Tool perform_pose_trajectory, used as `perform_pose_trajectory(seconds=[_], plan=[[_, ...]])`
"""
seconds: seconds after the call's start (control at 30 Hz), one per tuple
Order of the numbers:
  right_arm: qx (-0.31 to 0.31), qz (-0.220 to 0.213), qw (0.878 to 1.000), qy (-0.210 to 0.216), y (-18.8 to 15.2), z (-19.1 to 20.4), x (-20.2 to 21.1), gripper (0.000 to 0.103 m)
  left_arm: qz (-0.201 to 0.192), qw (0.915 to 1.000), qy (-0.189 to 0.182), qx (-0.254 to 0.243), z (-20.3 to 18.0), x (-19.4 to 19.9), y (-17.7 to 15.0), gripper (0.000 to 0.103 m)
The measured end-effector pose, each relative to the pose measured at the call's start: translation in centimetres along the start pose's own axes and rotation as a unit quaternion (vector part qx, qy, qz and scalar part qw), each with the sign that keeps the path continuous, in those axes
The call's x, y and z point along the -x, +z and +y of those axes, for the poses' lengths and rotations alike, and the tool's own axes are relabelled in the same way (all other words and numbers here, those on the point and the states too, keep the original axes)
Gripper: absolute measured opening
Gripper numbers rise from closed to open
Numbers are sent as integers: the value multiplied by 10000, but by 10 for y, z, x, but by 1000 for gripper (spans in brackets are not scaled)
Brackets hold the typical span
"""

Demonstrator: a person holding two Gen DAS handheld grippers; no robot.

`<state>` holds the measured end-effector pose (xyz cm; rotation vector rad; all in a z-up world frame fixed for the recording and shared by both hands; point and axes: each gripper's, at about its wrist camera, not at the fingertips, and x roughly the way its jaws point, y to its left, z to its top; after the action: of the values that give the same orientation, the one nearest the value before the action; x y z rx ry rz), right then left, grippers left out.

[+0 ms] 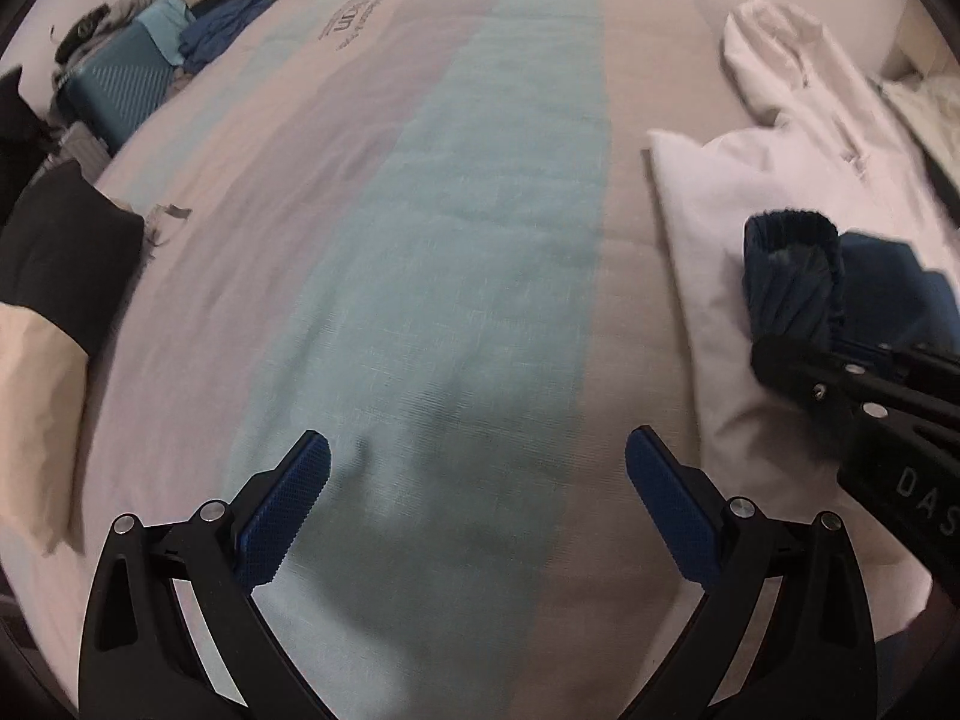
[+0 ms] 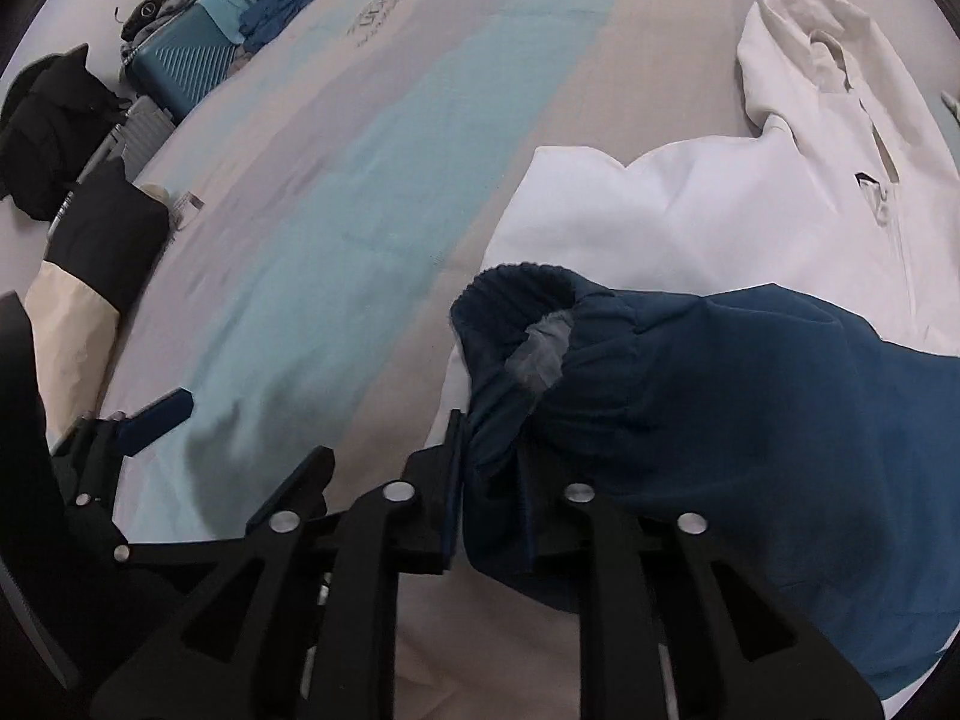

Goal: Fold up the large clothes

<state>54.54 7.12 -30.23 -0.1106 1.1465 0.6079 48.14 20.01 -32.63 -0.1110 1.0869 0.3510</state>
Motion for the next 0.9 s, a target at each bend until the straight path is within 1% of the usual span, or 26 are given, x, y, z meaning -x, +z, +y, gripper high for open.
perform_pose_trajectory(seconds=[0.03,0.1,0.2,0.27,0.3,0.33,0.37,0.4,0.43,0.47,0.5,0.53,0.57,0.63,0.7,0.77,0.8,0.87,0.9], plan=[[-14,-30,9999,134,-1,-1,7,41,-38,10000,33,-6,0,4,0,97],[41,-243,9997,32,-4,0,28,46,-88,10000,46,-5,-1,12,2,97],[8,-421,9989,222,-10,-6,65,46,-197,9998,2,16,-5,30,11,97],[-61,-612,9975,361,-21,-21,97,45,-308,9995,-98,-44,-17,46,21,97],[-87,-696,9971,292,-26,-30,110,45,-344,9993,-122,-86,-21,49,24,97],[-103,-739,9970,198,-31,-41,120,44,-421,9988,-183,-173,-32,55,29,97],[-109,-773,9969,10,-37,-56,130,45,-492,9981,-256,-259,-43,60,34,97],[-124,-806,9965,-180,-43,-71,138,45,-515,9976,-319,-320,-52,63,36,97],[-142,-809,9960,-360,-48,-87,144,45,-508,9968,-468,-411,-67,64,40,97],[-195,-755,9949,-642,-56,-112,150,45,-484,9959,-591,-480,-77,64,43,97],[-226,-715,9932,-893,-60,-127,153,45,-447,9946,-770,-540,-91,64,45,97],[-212,-692,9896,-1246,-66,-146,158,46,-422,9921,-1017,-598,-104,64,48,97],[-207,-672,9876,-1404,-72,-162,163,46,-411,9899,-1185,-654,-115,64,49,97],[-273,-621,9850,-1588,-81,-188,170,46,-451,9861,-1349,-853,-138,62,51,97],[-279,-532,9834,-1711,-89,-209,172,46,-472,9839,-1358,-1060,-156,54,51,97],[-255,-452,9812,-1857,-93,-224,169,46,-275,9848,-1183,-1242,-169,32,50,97],[-275,-415,9808,-1885,-94,-234,167,46,-178,9862,-1001,-1307,-172,20,50,97],[-322,-370,9787,-1992,-95,-250,163,46,19,9900,-625,-1261,-169,2,52,96],[-349,-342,9793,-1965,-95,-255,161,45,119,9917,-470,-1195,-164,-5,52,96]])
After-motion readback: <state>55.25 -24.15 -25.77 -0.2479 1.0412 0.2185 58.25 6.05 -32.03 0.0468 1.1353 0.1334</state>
